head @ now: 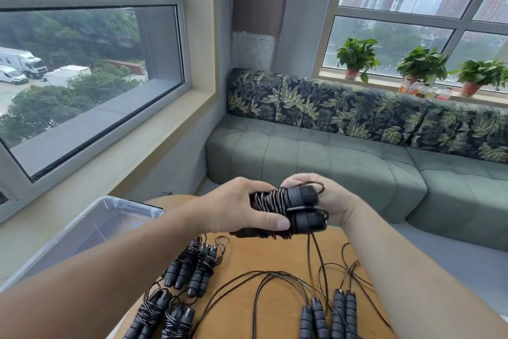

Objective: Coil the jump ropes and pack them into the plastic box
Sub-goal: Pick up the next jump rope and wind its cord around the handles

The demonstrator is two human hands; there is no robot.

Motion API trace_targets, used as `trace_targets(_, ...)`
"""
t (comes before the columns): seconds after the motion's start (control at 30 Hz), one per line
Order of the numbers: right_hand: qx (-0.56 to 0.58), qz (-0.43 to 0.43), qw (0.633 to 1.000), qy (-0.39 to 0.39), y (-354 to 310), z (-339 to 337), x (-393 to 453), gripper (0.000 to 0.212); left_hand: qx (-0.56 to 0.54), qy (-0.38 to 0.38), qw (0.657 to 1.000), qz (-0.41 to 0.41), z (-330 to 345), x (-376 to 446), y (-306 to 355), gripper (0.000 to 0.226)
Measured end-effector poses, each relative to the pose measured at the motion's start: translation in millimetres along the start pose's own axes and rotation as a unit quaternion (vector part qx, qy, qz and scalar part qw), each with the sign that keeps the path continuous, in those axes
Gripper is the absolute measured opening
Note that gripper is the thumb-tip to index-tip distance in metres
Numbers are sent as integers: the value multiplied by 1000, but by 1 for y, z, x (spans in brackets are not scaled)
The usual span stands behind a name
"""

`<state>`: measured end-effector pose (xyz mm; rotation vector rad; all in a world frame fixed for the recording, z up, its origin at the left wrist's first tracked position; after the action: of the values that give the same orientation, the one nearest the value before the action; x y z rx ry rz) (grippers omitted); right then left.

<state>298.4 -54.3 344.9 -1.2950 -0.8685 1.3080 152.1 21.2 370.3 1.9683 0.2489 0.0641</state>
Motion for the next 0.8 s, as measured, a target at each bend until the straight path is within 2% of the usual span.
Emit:
trace_targets(0.03,50,-3,999,-2,7,3,1,7,-20,14,1000,-1,-1,0,-1,39)
trace_targets(0.13,135,-17,991,16,27,9,6,30,-52,52,997,-9,-5,0,-8,45)
trace_targets(0.17,148,-24,988,29,30,11,7,31,-58,66,996,-13,-6,1,-11,45)
trace_targets(0.2,152,-36,987,46,33,12,7,23,-63,82,994,-19,-8,2,-14,44)
trace_targets(0.23,151,-45,985,66,36,12,8,11,-67,99,993,-24,-8,3,-17,42)
trace_targets(0.27,144,-55,984,88,37,12,8,8,-67,114,991,-29,-8,3,-20,43)
trace_targets(0.33,109,-62,984,128,38,16,4,21,-63,138,988,-30,-7,4,-21,48)
trace_targets(0.47,39,-29,983,175,52,23,-6,22,-7,194,981,-24,-15,9,-27,42)
trace_targets(0.57,-82,28,979,186,61,30,-13,27,167,237,955,-62,-28,12,-33,53)
trace_targets(0.63,-245,60,953,167,58,35,-16,30,327,219,917,-71,-27,12,-34,57)
trace_targets(0.7,-423,90,891,138,51,39,-18,32,439,177,880,-43,-17,13,-34,57)
trace_targets(0.8,-582,88,804,88,39,45,-19,25,522,117,844,-25,-5,15,-40,60)
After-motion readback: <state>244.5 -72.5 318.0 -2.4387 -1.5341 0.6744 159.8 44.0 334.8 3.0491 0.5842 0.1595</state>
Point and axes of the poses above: each hand's wrist, its own x-axis towards the middle knuckle, its own z-axis out of the palm, y = z × x, the point moved 5 cm from there along x, towards the middle knuckle
